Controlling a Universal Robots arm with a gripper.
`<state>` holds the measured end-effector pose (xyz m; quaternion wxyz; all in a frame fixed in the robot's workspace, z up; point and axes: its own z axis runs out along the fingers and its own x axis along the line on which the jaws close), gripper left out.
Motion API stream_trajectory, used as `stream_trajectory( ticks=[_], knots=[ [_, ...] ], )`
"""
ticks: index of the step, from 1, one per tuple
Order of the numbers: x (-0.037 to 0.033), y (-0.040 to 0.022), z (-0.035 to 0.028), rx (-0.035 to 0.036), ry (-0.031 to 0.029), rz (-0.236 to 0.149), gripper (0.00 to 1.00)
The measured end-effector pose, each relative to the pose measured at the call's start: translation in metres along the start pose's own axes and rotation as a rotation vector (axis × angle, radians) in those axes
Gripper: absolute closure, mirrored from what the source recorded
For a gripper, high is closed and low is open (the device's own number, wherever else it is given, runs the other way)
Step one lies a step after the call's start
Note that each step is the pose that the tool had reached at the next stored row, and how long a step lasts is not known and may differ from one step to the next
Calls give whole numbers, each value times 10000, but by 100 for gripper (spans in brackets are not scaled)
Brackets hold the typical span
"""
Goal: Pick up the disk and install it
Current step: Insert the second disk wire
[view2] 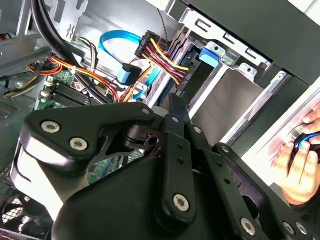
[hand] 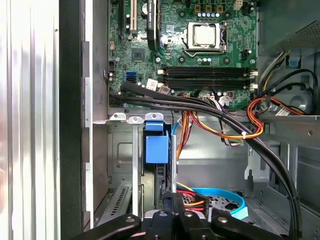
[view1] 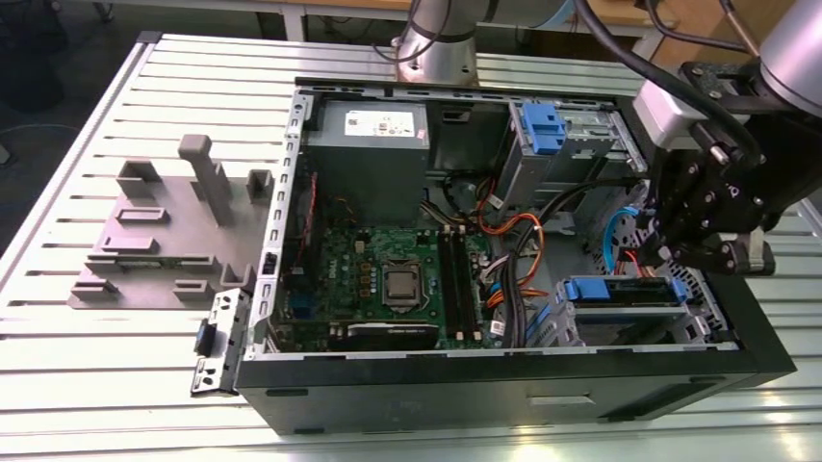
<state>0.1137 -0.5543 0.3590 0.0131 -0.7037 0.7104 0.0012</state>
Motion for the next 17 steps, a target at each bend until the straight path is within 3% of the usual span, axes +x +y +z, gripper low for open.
stream_trajectory(
  ticks=[17],
  knots=[
    [-105,1,-63,0,-6,2,89]
  ],
)
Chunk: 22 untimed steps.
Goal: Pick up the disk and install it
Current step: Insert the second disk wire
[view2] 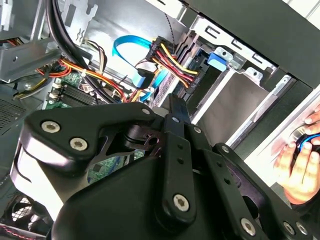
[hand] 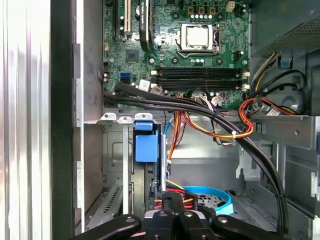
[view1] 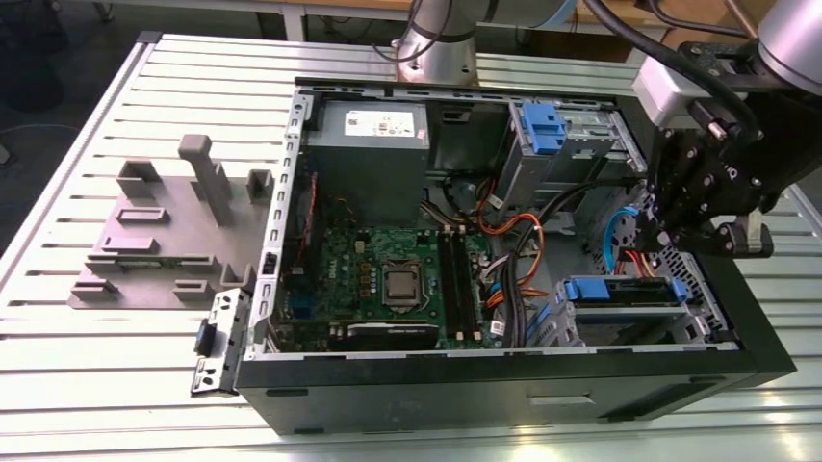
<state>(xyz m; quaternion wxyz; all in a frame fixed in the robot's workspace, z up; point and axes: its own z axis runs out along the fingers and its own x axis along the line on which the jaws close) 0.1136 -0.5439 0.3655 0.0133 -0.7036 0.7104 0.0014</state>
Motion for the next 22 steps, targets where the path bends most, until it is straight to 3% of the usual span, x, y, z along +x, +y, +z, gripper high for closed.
stream_trajectory(
  ticks=[11,18,22],
  knots=[
    [-96,-2,-146,0,-7,-1,89],
    [-243,-1,-158,0,-4,0,89],
    [-283,-4,-156,-2,-3,0,89]
  ],
)
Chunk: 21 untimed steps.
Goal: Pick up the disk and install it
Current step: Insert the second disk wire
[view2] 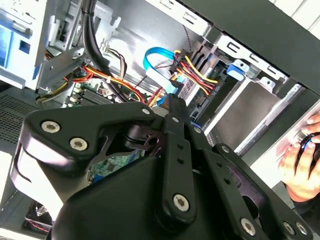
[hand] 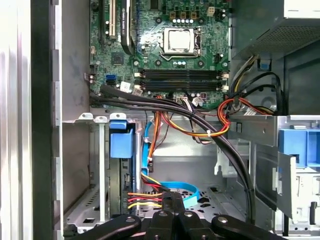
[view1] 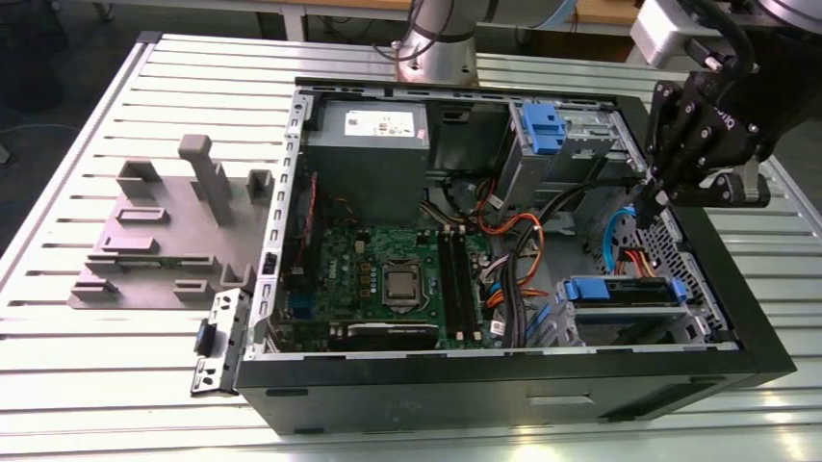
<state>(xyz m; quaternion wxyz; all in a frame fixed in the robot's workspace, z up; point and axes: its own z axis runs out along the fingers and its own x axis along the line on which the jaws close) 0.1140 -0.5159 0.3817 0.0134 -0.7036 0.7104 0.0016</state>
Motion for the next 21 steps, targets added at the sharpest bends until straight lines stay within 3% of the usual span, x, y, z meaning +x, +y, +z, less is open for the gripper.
stream_trajectory(
  ticks=[5,8,11,15,16,21],
  knots=[
    [-38,-5,16,-5,26,0,89],
    [-53,-7,37,-9,78,-2,76],
    [-70,-7,60,-7,264,-7,76],
    [-86,-7,95,-6,586,-12,76],
    [-92,-8,109,-6,636,-12,76],
    [-107,-15,182,-7,768,-18,76]
  ],
)
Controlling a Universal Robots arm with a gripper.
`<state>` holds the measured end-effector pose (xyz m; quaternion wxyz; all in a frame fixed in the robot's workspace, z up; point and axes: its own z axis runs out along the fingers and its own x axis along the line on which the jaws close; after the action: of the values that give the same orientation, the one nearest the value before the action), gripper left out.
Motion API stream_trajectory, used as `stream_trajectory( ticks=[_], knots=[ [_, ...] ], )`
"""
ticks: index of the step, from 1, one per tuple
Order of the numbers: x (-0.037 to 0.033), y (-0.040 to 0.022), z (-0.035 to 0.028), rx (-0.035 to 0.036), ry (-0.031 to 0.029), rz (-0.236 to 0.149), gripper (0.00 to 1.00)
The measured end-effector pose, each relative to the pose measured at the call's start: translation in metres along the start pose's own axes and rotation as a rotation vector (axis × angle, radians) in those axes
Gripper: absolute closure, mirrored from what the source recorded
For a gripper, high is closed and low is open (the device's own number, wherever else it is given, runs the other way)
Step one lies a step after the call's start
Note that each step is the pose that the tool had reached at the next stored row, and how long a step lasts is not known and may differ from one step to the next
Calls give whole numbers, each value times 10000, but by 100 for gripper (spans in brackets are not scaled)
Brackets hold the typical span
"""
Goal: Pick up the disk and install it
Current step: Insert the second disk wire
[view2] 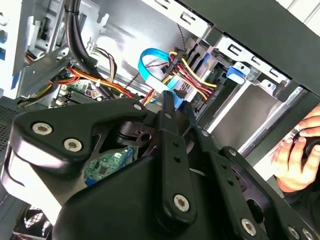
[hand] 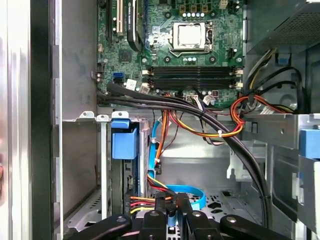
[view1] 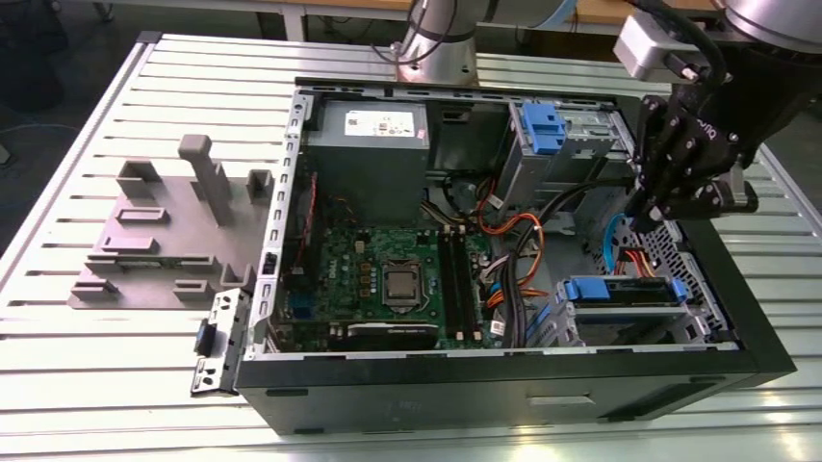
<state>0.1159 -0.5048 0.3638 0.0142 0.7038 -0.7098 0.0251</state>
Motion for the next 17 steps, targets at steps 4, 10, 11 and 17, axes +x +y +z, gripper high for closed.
stream_trajectory(
  ticks=[4,10,11,17],
  knots=[
    [-3,-1,29,1,68,-2,76],
    [-3,-1,35,1,73,-2,84],
    [-3,-1,36,1,72,-2,84],
    [11,20,39,20,68,-45,84]
  ],
)
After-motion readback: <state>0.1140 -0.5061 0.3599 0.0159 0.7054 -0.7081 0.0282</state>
